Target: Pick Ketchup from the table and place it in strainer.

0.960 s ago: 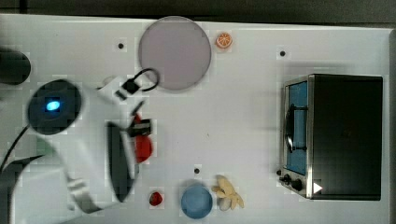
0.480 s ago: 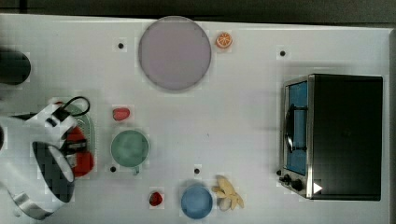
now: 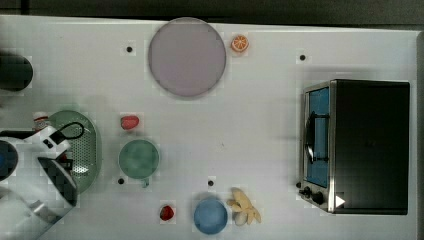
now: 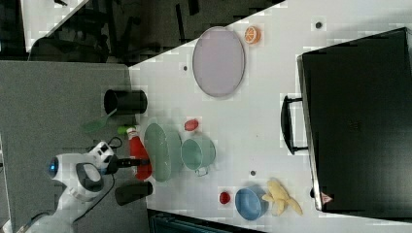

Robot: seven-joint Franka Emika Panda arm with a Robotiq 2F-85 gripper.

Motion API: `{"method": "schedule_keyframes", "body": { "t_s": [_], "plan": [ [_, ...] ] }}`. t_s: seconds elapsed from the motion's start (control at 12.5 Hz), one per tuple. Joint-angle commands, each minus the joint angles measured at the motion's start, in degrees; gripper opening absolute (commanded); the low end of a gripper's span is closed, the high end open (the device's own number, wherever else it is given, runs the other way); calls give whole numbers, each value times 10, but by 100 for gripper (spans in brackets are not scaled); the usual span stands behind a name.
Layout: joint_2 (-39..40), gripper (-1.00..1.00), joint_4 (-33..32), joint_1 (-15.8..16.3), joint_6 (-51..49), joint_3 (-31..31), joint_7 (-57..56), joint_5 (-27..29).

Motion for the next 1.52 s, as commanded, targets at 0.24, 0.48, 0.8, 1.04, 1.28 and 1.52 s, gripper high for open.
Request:
{"method": "schedule_keyframes", "body": {
  "t_s": [0.24,0.48,0.8,1.04,1.28,1.52],
  "plan": [
    [-1,100,-6,-3,29,-13,82,-27],
    [-48,100,1,-28,28,-15,87,-19],
    [-142,100,9,-94,-1,-36,87,-10],
    [-208,100,40,-137,-120,-91,87,-10],
    [-250,100,96,-155,-265,-166,66,-10],
    [-268,100,161,-156,-388,-237,61,-7]
  ]
}}
